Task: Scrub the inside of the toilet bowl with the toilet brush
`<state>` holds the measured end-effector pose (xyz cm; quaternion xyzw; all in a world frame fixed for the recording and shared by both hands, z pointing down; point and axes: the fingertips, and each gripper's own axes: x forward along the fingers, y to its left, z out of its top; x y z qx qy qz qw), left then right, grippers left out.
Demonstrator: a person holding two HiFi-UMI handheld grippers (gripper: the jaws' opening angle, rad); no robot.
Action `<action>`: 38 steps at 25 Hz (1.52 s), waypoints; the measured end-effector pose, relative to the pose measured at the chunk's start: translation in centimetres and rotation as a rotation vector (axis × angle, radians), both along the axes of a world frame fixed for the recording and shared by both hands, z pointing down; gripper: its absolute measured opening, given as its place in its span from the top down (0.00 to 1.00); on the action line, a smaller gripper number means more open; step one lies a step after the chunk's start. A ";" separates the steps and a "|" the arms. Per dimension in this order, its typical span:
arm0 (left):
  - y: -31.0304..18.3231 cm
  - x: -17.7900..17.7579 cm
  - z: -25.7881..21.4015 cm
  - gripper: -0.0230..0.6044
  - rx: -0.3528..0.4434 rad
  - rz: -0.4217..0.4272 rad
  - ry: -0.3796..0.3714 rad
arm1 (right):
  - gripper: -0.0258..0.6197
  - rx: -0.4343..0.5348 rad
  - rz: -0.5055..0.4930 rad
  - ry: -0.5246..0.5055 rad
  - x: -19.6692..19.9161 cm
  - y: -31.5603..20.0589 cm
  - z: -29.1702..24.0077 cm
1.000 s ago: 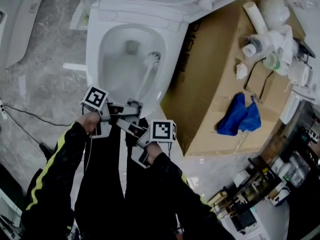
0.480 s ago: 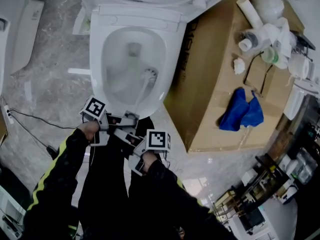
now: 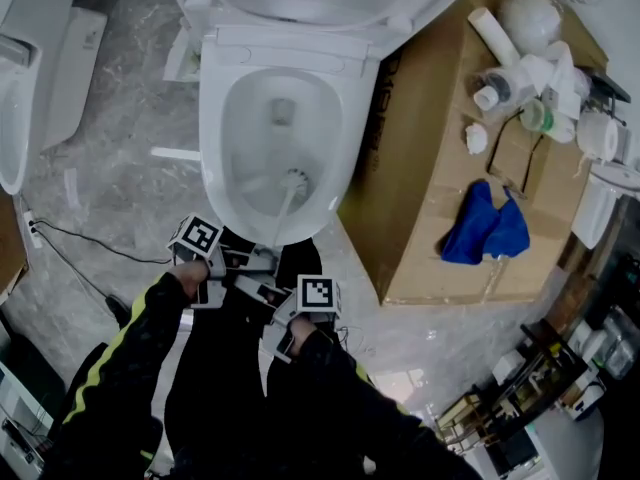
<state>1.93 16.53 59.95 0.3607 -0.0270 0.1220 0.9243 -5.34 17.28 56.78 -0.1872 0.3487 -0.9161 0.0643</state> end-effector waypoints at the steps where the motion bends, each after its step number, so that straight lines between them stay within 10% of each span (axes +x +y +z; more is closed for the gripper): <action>1: 0.3 -0.2 -0.1 0.55 -0.005 -0.003 -0.006 | 0.64 -0.002 -0.001 -0.009 -0.2 0.3 -0.2; 38: -1.7 -3.4 1.2 0.55 0.022 -0.477 -0.188 | 0.64 -0.093 -0.488 -0.196 -1.7 1.7 0.2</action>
